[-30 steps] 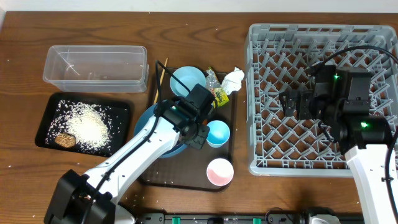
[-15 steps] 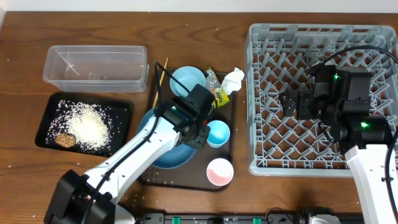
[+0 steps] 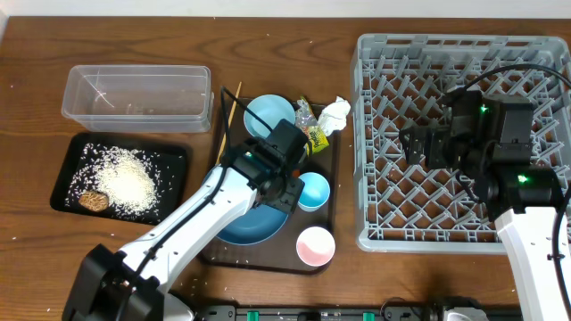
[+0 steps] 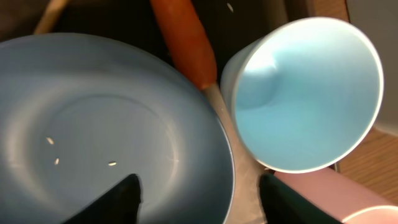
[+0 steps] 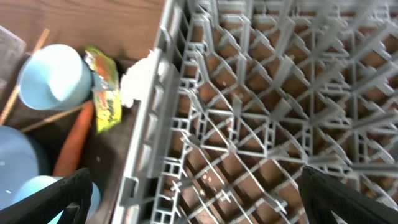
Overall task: Sort waste into correct bins and load items into the dishwasher rack
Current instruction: 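Carry the empty blue plate back and set it on the serving tray, then reach the left gripper to the white tissue and grasp it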
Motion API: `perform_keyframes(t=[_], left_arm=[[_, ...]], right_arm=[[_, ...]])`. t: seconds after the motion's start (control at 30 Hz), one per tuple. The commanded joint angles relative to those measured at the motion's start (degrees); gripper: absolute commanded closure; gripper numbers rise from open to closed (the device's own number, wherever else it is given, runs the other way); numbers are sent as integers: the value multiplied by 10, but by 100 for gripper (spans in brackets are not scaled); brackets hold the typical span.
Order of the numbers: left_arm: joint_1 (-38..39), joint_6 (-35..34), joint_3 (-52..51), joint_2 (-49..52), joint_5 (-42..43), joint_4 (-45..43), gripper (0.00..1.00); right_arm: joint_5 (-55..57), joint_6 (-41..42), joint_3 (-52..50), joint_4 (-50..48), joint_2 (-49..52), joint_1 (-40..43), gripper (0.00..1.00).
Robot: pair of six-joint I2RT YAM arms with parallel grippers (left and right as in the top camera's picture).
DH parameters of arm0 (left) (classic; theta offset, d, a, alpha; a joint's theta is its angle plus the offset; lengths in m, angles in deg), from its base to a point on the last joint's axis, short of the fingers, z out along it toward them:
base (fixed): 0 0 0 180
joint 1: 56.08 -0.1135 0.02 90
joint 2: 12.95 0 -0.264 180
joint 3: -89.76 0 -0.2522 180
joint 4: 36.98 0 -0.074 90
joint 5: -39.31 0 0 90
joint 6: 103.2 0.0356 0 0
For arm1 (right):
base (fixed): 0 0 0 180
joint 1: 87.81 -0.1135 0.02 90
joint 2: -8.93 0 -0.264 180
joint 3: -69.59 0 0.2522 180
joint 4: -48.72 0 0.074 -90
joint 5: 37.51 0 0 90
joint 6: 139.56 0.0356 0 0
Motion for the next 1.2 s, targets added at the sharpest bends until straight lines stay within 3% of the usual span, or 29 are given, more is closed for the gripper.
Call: perform_keyframes(t=[0.0, 0.27, 0.43, 0.7, 1.03, 1.17], left_arm=[[-17, -5, 36, -35, -2, -1, 31], [-108, -4, 46, -96, -3, -19, 15], [-161, -4, 46, -100, -3, -27, 13], [-170, 25, 46, -100, -3, -60, 13], [-123, 108, 51, -21, -1, -304, 15], [-82, 151, 103, 73, -1, -323, 15]], right_arm=[[-48, -9, 10, -16, 4, -2, 0], [-76, 50, 12, -106, 4, -27, 2], [-36, 65, 50, -136, 22, -96, 1], [83, 54, 170, -114, 131, -178, 1], [89, 93, 181, -29, 115, -55, 1], [89, 93, 181, 34, 93, 29, 1]])
